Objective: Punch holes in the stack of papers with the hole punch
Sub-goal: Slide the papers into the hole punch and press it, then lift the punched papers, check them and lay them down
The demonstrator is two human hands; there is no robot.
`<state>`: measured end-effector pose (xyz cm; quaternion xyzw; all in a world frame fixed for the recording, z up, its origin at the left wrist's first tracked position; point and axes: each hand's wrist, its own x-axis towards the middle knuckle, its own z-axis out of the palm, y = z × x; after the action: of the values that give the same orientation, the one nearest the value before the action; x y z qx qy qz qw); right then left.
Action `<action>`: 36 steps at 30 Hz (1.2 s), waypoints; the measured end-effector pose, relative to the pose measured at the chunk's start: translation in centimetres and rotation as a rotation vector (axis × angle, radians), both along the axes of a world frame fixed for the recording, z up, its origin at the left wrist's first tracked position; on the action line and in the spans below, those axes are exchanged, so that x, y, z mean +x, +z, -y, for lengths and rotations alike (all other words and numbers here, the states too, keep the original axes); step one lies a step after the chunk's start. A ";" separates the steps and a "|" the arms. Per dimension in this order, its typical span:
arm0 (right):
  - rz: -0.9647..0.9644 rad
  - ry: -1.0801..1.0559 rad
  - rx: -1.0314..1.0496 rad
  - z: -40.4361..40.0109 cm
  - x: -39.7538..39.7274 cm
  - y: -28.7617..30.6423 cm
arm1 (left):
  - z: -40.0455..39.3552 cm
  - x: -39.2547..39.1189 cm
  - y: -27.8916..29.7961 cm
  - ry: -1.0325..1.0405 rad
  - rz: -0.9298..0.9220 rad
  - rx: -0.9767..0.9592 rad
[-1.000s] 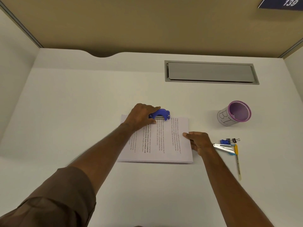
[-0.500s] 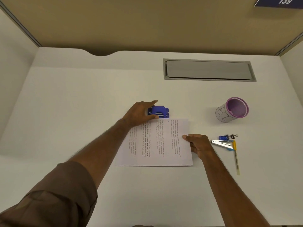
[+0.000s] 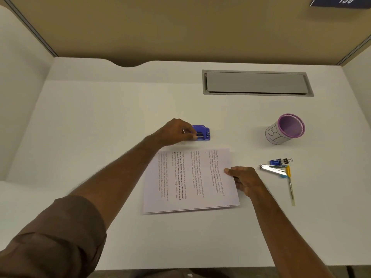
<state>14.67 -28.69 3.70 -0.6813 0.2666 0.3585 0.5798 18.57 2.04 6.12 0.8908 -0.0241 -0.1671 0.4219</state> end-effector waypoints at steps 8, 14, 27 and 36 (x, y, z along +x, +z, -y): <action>0.013 0.069 -0.005 -0.1 -0.9 1.3 | 0.9 -2.0 0.0 -0.277 -0.288 0.094; 0.001 0.104 -0.010 -0.1 -1.1 2.1 | 0.6 -3.5 -0.3 -0.329 -0.389 0.084; 0.026 0.023 0.000 -1.1 -2.2 2.5 | -1.6 -8.2 -1.0 -0.032 -0.396 -0.200; 0.087 -0.143 0.242 -2.7 -4.1 2.9 | -2.8 -12.0 -3.2 0.384 -0.317 -0.525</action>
<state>10.57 -26.04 6.61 -0.6005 0.2437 0.3158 0.6930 6.55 4.86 2.92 0.7036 0.1671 -0.2089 0.6583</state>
